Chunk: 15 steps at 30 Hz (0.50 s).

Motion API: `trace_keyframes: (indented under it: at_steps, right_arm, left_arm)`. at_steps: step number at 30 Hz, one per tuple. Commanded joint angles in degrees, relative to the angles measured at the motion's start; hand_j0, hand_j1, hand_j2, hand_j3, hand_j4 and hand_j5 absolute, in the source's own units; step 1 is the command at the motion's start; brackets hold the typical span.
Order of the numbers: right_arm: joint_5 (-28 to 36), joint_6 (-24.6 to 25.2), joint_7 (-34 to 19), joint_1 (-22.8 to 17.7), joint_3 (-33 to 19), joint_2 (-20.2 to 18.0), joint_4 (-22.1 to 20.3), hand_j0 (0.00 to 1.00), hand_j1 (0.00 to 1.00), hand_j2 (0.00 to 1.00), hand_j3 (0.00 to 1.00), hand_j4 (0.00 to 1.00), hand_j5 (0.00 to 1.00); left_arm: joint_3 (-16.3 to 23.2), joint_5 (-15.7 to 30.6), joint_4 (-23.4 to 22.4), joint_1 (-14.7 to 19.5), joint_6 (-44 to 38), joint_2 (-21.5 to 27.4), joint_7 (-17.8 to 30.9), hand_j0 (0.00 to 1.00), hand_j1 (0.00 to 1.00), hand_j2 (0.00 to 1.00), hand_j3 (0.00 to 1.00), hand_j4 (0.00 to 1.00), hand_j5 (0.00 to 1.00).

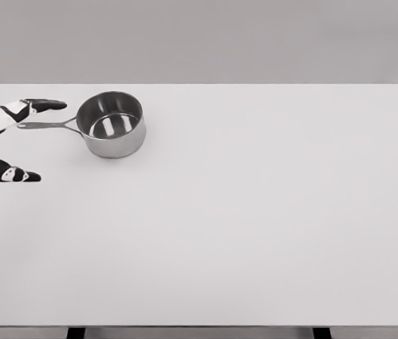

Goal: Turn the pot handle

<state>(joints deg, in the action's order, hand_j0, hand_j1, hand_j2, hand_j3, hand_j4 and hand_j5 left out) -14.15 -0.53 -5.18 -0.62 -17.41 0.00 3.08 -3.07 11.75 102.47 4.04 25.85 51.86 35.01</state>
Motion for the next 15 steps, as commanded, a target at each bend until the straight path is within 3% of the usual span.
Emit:
trace_keyframes:
  at_steps: [1, 5, 15]
  right_arm:
    - [0.00, 0.00, -0.01, 0.00, 0.00, 0.00, 0.00, 1.00, 1.00, 1.00, 1.00, 1.00, 1.00]
    - [0.00, 0.00, -0.01, 0.00, 0.00, 0.00, 0.00, 1.00, 1.00, 1.00, 1.00, 1.00, 1.00]
    - [0.00, 0.00, -0.01, 0.00, 0.00, 0.00, 0.00, 1.00, 1.00, 1.00, 1.00, 1.00, 1.00]
  left_arm:
    - [-1.06, 0.21, 0.80, 0.00, 9.15, -2.20, -0.01, 1.00, 1.00, 1.00, 1.00, 1.00, 1.00]
    - [-0.80, -0.15, 0.80, 0.26, 9.15, -5.81, -0.01, 1.00, 1.00, 1.00, 1.00, 1.00, 1.00]
    - [-0.88, -0.41, 0.80, 0.44, 9.15, -6.25, -0.01, 1.00, 1.00, 1.00, 1.00, 1.00, 1.00]
